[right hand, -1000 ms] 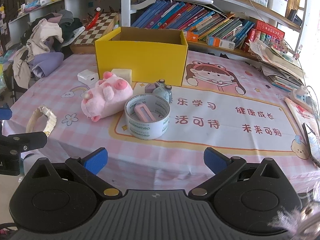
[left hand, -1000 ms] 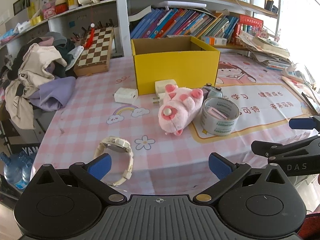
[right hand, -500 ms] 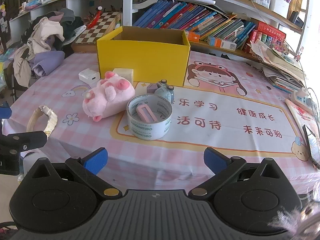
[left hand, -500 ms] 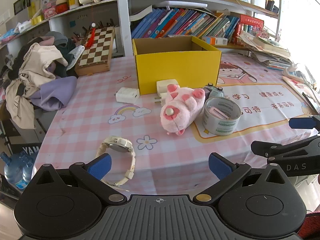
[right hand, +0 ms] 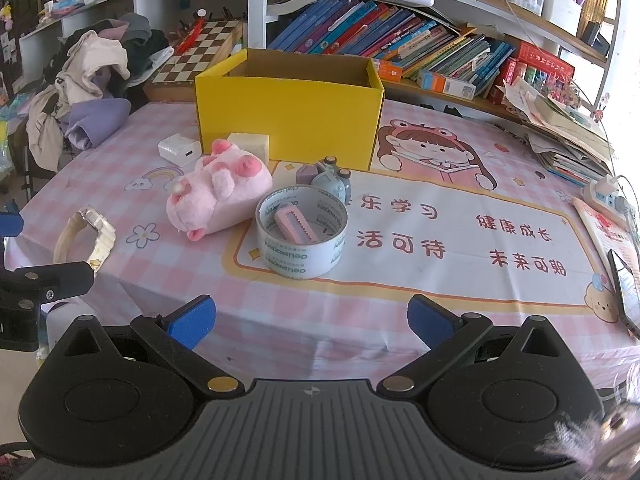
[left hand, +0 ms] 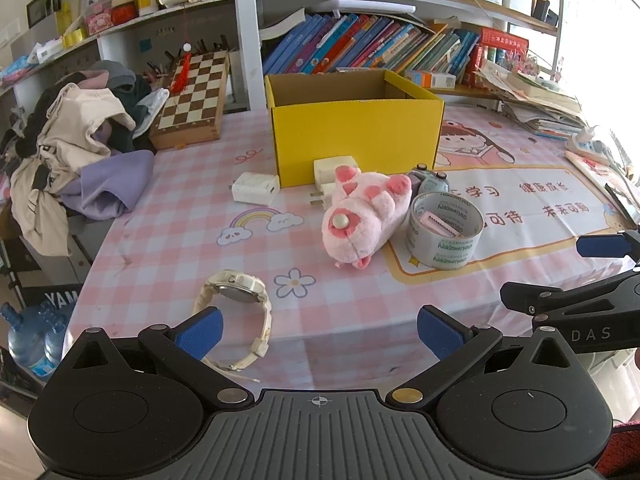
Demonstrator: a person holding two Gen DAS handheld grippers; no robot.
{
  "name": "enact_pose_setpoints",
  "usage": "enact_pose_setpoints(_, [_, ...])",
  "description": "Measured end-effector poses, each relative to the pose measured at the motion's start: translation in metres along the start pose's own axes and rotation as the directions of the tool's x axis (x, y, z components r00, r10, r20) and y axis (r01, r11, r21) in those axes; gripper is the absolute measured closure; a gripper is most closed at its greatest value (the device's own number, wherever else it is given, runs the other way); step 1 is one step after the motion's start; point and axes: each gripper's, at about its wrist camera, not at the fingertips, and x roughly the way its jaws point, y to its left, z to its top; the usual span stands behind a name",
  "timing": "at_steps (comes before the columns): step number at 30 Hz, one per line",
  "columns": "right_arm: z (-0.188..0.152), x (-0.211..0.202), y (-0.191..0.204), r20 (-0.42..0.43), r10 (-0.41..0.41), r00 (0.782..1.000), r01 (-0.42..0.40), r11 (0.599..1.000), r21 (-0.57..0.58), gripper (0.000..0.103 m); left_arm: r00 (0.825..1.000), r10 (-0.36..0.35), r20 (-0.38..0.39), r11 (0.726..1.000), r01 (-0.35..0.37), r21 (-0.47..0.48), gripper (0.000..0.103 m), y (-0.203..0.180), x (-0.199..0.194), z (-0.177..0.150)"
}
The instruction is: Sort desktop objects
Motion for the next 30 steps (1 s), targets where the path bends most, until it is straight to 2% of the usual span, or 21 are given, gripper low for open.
enact_pose_setpoints(23, [0.0004, 0.0013, 0.0037, 0.001, 0.017, 1.0, -0.017, 1.0, -0.013, 0.0, 1.0, -0.001, -0.004, 1.0, 0.001, -0.007, 0.0, 0.0038, 0.0011, 0.0005])
enact_pose_setpoints(30, [0.0017, -0.0016, 0.0021, 0.026, 0.013, 1.0, -0.013, 1.0, -0.007, 0.0, 1.0, -0.016, 0.002, 1.0, 0.016, 0.004, 0.0, 0.0023, 0.0005, 0.0015])
